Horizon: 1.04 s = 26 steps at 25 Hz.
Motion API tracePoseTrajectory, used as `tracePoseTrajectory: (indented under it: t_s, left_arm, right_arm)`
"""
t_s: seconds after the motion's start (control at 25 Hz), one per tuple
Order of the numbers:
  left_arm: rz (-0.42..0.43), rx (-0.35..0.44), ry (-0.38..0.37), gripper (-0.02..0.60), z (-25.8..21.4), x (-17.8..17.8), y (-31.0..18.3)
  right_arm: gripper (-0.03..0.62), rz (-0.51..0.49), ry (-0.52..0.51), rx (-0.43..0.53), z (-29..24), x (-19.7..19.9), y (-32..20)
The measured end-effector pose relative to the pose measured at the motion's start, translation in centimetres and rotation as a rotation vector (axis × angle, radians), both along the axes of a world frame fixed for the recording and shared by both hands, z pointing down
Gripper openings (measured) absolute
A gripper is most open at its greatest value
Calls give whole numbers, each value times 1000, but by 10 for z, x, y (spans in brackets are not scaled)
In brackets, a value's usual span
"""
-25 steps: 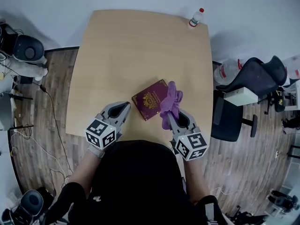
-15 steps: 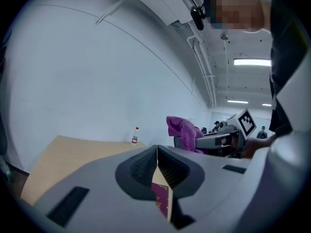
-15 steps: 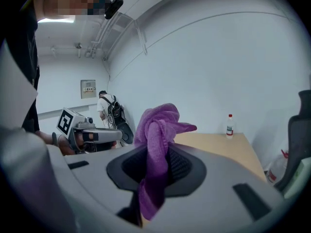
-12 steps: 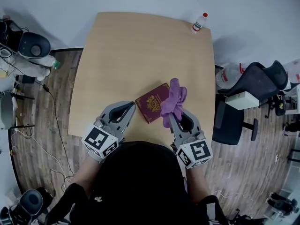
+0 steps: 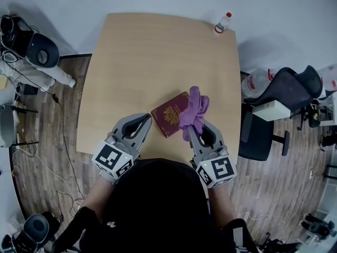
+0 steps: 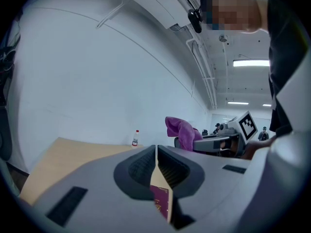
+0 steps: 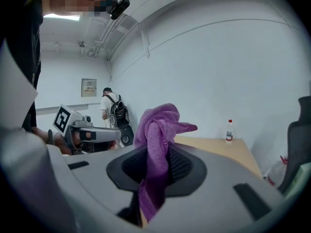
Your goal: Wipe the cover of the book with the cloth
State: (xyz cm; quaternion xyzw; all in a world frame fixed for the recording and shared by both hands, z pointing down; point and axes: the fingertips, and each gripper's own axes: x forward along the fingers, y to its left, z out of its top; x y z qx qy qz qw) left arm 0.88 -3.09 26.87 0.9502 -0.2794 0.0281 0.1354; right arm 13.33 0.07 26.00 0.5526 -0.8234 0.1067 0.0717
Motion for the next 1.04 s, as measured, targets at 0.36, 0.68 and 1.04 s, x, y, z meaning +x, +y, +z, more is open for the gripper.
tracePoseTrajectory:
  t_s: [0.36, 0.68, 1.04]
  left_arm:
    - [11, -10, -16, 20, 7, 4, 2]
    - [9, -10, -24, 21, 7, 1, 3]
    - [-2, -10, -23, 21, 9, -3, -8]
  right_arm:
    - [87, -14, 28, -5, 7, -3, 3]
    - [87, -15, 23, -4, 6, -6, 5]
    - [87, -13, 25, -3, 6, -5, -3]
